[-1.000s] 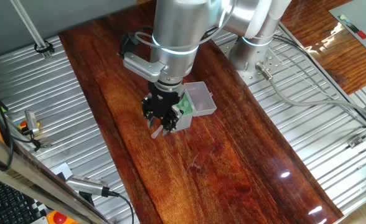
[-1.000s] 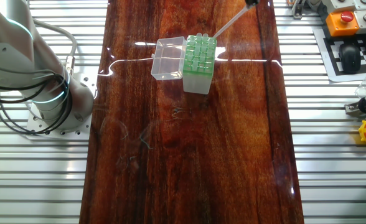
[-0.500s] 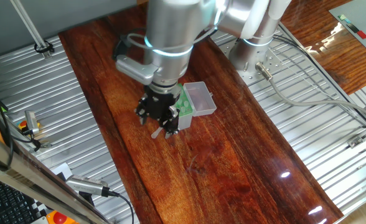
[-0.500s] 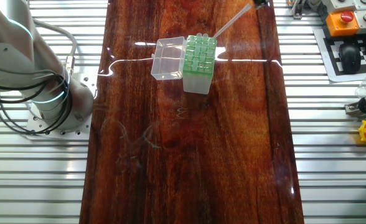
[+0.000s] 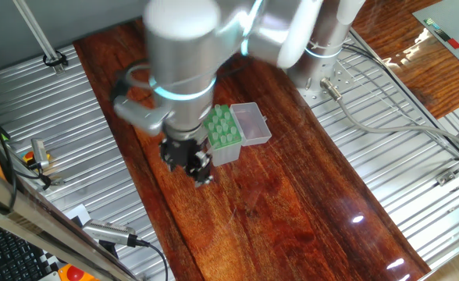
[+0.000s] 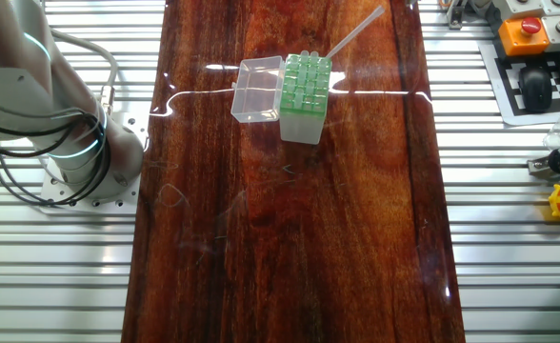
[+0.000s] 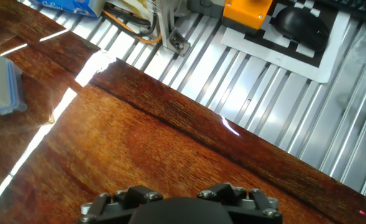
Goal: Insert a large pipette tip into the holder for large pipette tips
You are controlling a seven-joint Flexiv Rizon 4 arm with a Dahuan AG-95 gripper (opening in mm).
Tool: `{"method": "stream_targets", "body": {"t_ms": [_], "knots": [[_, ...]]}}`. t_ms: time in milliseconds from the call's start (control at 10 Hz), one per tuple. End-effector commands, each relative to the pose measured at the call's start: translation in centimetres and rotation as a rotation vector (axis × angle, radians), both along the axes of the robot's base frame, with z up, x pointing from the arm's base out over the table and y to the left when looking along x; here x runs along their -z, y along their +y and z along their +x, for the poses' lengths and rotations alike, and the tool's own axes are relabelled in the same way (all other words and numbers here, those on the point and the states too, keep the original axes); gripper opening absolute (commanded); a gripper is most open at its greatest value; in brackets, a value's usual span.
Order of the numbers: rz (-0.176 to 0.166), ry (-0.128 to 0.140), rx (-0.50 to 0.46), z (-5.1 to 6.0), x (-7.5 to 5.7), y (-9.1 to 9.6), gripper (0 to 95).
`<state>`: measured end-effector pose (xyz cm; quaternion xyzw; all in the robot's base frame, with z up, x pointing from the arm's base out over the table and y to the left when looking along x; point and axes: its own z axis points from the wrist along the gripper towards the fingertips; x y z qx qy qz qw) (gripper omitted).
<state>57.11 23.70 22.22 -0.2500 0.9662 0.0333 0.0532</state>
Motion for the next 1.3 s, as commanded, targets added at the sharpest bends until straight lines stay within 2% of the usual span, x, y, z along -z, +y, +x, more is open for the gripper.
{"method": "stream_targets", "body": {"t_ms": [100,200,300,600,1300], "knots": [[-0.021,0.052,-0.002,0.12,0.67,-0.25,0.0],[-0.051,0.090,-0.006,0.29,1.11,-0.37,0.0],[-0.056,0.114,-0.008,0.38,1.41,-0.46,0.0],[-0.066,0.150,-0.010,0.41,1.44,-0.43,0.0],[-0.067,0.155,-0.008,0.41,1.42,-0.42,0.0]]}}
